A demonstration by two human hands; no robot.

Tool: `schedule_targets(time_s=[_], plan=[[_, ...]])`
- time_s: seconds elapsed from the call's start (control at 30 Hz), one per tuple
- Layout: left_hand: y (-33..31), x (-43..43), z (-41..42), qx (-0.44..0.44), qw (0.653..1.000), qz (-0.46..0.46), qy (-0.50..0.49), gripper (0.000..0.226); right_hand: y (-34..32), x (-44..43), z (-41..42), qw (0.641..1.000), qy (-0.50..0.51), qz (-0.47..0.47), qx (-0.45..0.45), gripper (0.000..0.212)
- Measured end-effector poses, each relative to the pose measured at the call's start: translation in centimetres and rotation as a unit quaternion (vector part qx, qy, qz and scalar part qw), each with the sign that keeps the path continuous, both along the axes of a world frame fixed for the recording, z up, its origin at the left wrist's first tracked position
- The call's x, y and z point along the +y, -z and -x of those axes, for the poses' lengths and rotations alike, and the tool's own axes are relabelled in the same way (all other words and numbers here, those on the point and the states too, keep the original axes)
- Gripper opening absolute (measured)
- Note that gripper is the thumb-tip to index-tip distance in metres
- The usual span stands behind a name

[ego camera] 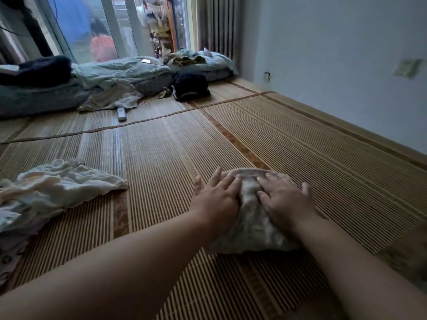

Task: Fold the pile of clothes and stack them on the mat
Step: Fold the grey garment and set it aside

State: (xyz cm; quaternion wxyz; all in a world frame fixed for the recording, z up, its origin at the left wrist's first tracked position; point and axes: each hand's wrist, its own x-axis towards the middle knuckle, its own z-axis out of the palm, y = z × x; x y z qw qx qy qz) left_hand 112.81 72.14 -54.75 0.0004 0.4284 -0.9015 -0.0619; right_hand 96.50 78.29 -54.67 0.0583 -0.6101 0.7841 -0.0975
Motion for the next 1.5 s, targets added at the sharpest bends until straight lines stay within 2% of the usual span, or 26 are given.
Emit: schedule_targets(time_s=[0.17,0.33,0.4,0.47,0.53,0.6,0.67,0.7,0.77,0.87,0.93,1.03,1.1,1.23,1.33,1.5], plan=[[1.3,-2.8,0.4,-0.017,0.986,-0.156,-0.053,0.06,0.6,-1.9,0.9,0.993,0.01,-0.106,-0.055,0.051],[1.7,-3.8,-0.6,0.015,0.976,-0.213,-0.034,0.058,0.2,-2.4,1.0,0.988,0.01,-0.136,-0.074,0.053],[1.5,-3.4,-1.2,0.058,0.965,-0.252,-0.049,0.06,-0.1,-2.0,1.1,0.99,0.019,-0.091,-0.103,0.059],[1.4,-2.3,-1.7,0.139,0.947,-0.273,-0.09,0.069,-0.7,-1.3,0.7,0.985,0.084,-0.002,-0.149,0.071],[1.5,-1.1,-2.1,0.249,0.907,-0.289,-0.179,0.077,-1.6,-0.8,0.1,0.959,0.192,0.033,-0.206,0.088],[1.1,0.3,-1.8,0.316,0.837,-0.34,-0.291,0.081,-1.9,-0.9,0.3,0.915,0.291,-0.01,-0.28,0.105],[0.9,1.0,-1.6,0.346,0.752,-0.43,-0.36,0.084,-2.2,-1.0,0.5,0.857,0.323,-0.043,-0.4,0.115],[0.8,1.0,-1.5,0.362,0.717,-0.471,-0.364,0.077,-2.3,-0.9,0.7,0.835,0.313,-0.042,-0.451,0.107],[0.1,1.0,-1.8,0.363,0.683,-0.529,-0.35,0.053,-3.1,-0.4,0.9,0.819,0.297,-0.04,-0.489,0.067],[-0.8,0.6,-3.0,0.347,0.652,-0.59,-0.326,0.057,-4.4,0.1,1.1,0.841,0.248,-0.014,-0.481,0.038],[-1.1,0.4,-3.7,0.368,0.632,-0.604,-0.315,0.055,-5.6,0.0,0.6,0.85,0.194,0.016,-0.489,0.024],[-1.3,0.1,-4.7,0.414,0.627,-0.584,-0.308,0.04,-7.8,-0.6,-0.7,0.846,0.136,0.024,-0.515,0.01],[-1.8,-0.4,-5.6,0.453,0.627,-0.559,-0.297,0.032,-9.5,-1.5,-1.8,0.849,0.107,0.038,-0.516,0.009],[-3.7,-2.7,-8.0,0.513,0.629,-0.52,-0.268,0.031,-12.0,-5.1,-3.9,0.84,0.07,0.043,-0.537,0.008],[-5.4,-5.1,-10.2,0.52,0.641,-0.498,-0.266,0.034,-12.4,-8.6,-5.9,0.832,0.064,0.021,-0.55,0.005],[-6.1,-9.5,-14.0,0.533,0.661,-0.436,-0.3,0.034,-9.7,-14.9,-9.9,0.79,0.051,0.034,-0.61,0.026]])
